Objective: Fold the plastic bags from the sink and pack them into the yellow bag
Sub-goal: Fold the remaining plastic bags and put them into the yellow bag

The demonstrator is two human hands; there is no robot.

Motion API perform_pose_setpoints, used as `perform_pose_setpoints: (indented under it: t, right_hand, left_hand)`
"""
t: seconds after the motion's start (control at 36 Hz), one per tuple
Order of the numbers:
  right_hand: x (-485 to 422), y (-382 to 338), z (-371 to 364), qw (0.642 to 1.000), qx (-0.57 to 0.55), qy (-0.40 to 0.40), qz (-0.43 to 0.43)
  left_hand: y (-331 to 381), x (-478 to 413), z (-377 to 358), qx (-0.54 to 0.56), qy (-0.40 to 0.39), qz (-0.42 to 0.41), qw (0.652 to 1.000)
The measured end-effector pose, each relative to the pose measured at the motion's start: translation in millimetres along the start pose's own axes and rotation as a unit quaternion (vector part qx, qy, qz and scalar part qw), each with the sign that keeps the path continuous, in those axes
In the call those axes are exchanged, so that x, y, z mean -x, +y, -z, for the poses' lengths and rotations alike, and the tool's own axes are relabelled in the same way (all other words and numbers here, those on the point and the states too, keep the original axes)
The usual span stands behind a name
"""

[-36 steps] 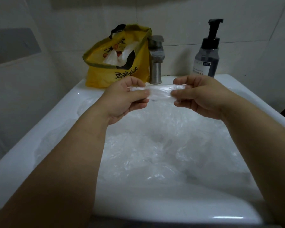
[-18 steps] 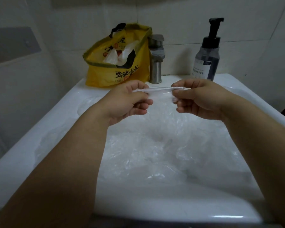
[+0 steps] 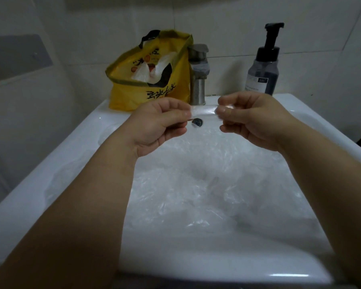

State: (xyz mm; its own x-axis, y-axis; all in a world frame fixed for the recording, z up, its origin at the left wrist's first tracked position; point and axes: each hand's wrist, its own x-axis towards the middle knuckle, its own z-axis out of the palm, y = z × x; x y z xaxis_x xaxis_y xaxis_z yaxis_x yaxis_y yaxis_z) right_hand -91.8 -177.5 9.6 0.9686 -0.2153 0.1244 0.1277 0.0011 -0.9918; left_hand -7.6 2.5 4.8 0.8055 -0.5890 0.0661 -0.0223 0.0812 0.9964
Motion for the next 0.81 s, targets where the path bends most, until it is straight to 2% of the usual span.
perform_pose_setpoints:
  t: [0.22, 0.39, 0.5, 0.67, 0.81]
  right_hand:
    - [1, 0, -1, 0.997, 0.020, -0.018, -0.078]
    - [4, -5, 2, 0.982, -0.004, -0.121, -0.146]
    - [4, -3, 3, 0.981, 0.044, -0.136, -0.134]
    - [4, -3, 4, 0.982, 0.083, -0.130, -0.106]
    - [3, 1, -1, 0.988, 0.098, -0.096, -0.072]
  left_hand:
    - [-1, -1, -3, 0.001, 0.028, 0.006, 1.000]
    - [-1, 0, -4, -0.026, 0.012, 0.010, 1.000]
    - [-1, 1, -3, -0.042, 0.006, 0.011, 0.999]
    - [-2, -3, -1, 0.002, 0.027, -0.004, 1.000]
    - [-4, -10, -7, 0.129, 0.098, -0.040, 0.986]
